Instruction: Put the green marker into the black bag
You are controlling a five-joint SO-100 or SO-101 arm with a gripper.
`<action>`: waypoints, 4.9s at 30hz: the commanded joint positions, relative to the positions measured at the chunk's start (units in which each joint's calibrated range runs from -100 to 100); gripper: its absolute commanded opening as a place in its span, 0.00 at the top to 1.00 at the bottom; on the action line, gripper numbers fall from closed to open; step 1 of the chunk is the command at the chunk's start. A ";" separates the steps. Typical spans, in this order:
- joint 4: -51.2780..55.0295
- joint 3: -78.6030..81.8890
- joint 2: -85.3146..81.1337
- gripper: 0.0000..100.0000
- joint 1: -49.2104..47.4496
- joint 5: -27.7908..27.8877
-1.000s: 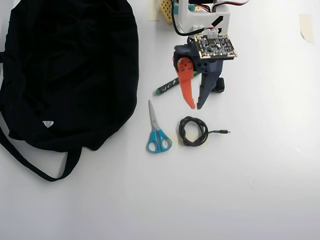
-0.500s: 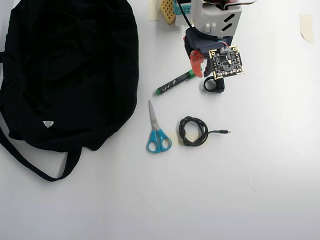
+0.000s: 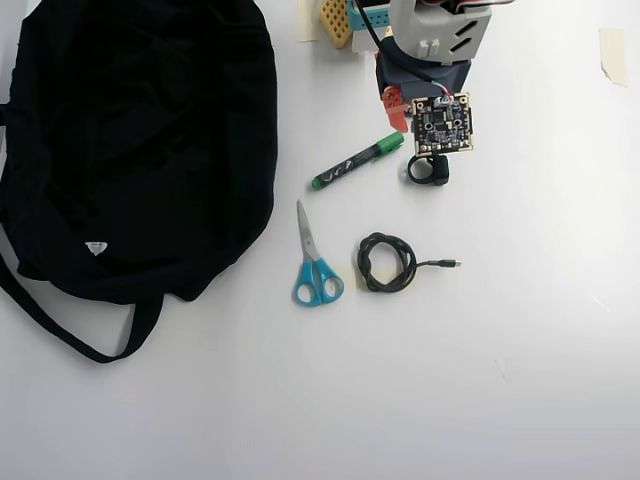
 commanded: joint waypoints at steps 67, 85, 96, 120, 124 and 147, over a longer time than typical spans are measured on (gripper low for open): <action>-9.14 22.15 -0.45 0.97 -3.67 -34.28; -16.03 30.32 -0.37 0.96 -0.75 -34.70; -18.53 31.13 -0.29 0.76 1.04 -34.65; -31.96 30.23 8.92 0.73 2.91 -33.54; -33.43 30.23 8.92 0.73 3.28 -33.02; -36.18 30.86 11.17 0.73 7.40 -29.45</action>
